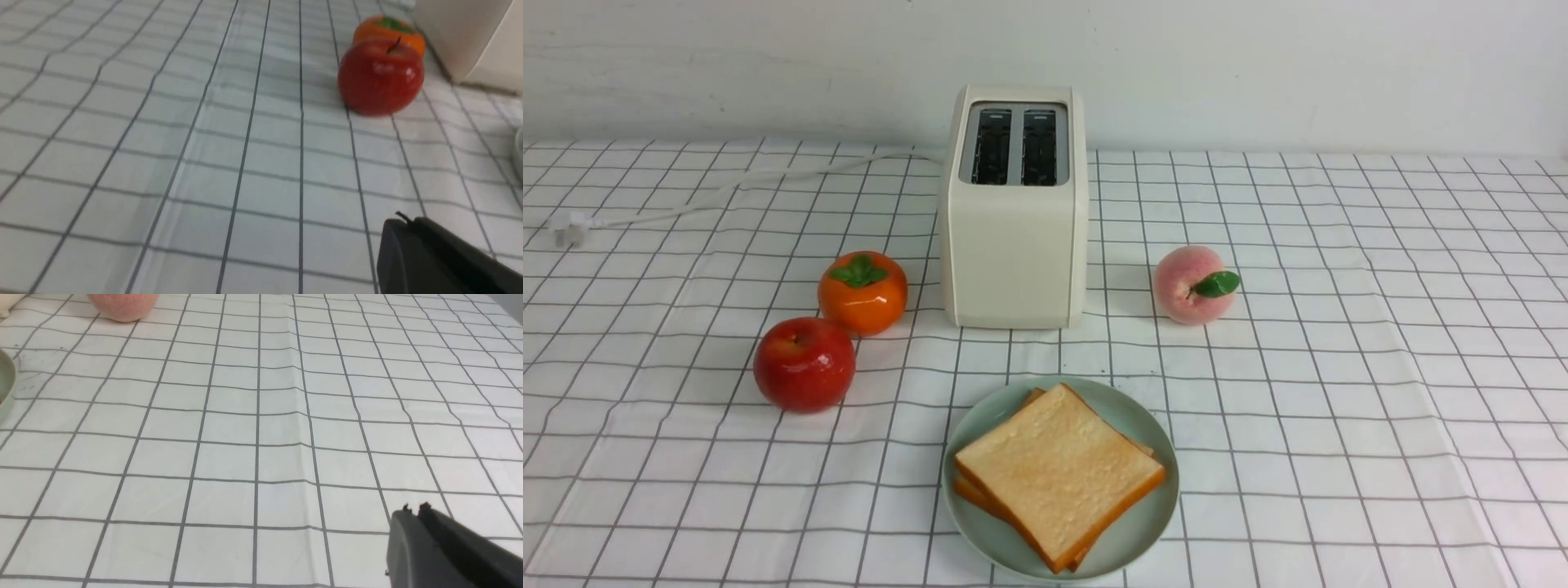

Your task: Take toasted bread from bread machine on white checkered table place on plate.

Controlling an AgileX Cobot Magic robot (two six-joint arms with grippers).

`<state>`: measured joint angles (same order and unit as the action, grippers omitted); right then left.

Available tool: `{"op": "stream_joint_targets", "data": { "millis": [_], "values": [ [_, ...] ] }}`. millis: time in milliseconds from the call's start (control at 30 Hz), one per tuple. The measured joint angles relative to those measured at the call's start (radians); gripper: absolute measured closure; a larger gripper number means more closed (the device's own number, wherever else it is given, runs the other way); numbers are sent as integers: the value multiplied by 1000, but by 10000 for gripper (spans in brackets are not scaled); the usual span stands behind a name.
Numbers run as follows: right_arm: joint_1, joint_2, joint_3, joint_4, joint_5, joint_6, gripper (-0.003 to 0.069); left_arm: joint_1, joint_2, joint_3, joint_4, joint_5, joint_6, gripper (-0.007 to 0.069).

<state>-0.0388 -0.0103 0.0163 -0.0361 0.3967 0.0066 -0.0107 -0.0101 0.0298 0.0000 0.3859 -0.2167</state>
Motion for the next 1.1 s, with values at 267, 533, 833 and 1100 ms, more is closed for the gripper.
{"op": "stream_joint_targets", "data": {
  "millis": [267,533,833,1100],
  "values": [
    [0,0,0,0,0,0,622,0,0,0,0,1,-7,637],
    [0,0,0,0,0,0,610,0,0,0,0,-3,-9,637],
    [0,0,0,0,0,0,609,0,0,0,0,-3,-11,637],
    [0,0,0,0,0,0,607,0,0,0,0,-3,-11,637]
  ]
}}
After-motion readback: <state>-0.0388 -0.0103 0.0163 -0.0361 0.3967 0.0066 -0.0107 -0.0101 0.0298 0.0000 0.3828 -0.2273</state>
